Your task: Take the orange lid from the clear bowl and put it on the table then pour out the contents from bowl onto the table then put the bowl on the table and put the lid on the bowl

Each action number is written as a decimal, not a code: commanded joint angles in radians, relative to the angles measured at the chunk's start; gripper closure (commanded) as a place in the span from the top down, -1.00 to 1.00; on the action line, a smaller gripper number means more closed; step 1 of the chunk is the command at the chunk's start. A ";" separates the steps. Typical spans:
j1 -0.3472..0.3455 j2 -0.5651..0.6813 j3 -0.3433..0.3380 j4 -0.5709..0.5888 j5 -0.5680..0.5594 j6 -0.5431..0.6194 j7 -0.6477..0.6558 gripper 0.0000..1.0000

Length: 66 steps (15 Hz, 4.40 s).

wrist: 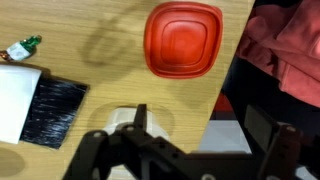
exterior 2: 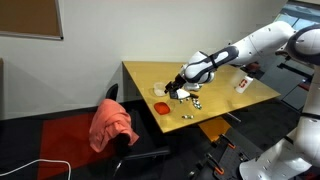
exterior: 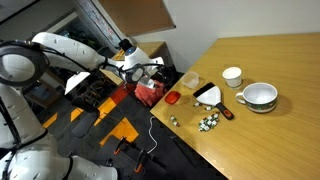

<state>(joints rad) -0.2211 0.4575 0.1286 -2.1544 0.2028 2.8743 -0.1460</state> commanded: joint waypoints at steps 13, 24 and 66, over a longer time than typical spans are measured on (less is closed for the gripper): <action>0.068 0.046 -0.118 -0.056 -0.064 0.002 0.064 1.00; 0.069 0.084 -0.133 0.015 -0.083 -0.069 0.071 1.00; 0.132 0.334 -0.173 0.280 -0.133 -0.173 0.108 -1.00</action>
<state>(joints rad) -0.0980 0.7739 -0.0397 -1.8968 0.0864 2.7023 -0.0709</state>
